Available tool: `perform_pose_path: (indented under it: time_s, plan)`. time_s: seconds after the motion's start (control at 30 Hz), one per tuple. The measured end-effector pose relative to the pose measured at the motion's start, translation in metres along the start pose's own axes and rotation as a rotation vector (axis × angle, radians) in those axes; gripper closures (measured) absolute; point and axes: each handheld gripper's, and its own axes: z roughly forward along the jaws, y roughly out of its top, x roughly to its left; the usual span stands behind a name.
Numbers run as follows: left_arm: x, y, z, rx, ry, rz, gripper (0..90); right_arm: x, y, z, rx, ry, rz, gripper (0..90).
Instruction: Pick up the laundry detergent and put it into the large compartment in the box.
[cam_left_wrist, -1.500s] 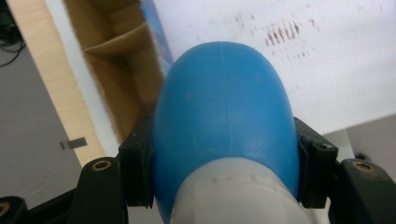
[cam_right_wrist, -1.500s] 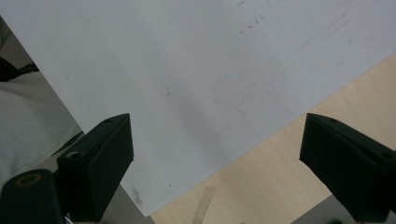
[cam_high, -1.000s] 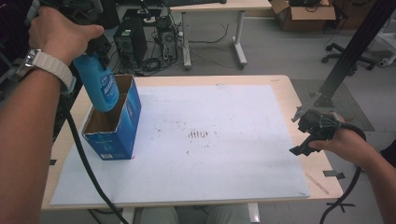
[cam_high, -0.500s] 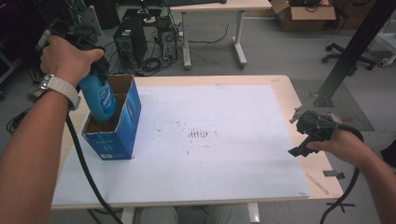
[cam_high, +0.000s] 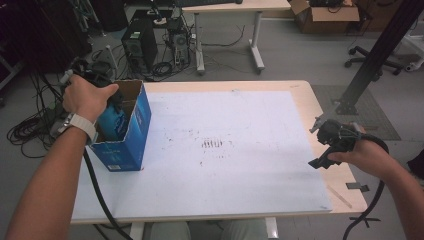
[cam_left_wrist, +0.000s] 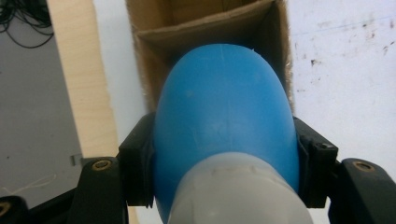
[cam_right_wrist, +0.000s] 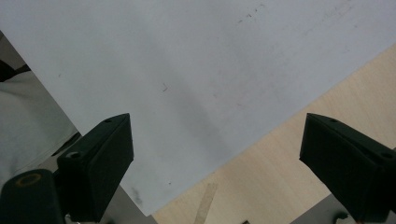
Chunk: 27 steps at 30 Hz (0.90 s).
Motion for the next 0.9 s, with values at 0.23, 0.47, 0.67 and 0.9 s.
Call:
perform_pose_path:
  time_s: [0.23,0.47,0.67,0.9]
  plan:
    - [-0.001,-0.005,0.032,0.017,-0.011,0.005,37.6,0.0,-0.001,0.002,0.006,0.003,0.004,9.7]
    - [0.0,-0.007,0.045,0.037,-0.021,0.008,37.6,0.0,-0.001,0.002,0.01,0.003,0.006,9.6]
    - [0.002,-0.01,0.051,0.036,-0.034,-0.003,37.6,0.0,-0.002,0.004,0.012,0.005,0.008,9.6]
    - [0.004,-0.008,0.053,0.037,-0.038,-0.009,37.4,0.0,-0.002,0.005,0.012,0.006,0.007,9.7]
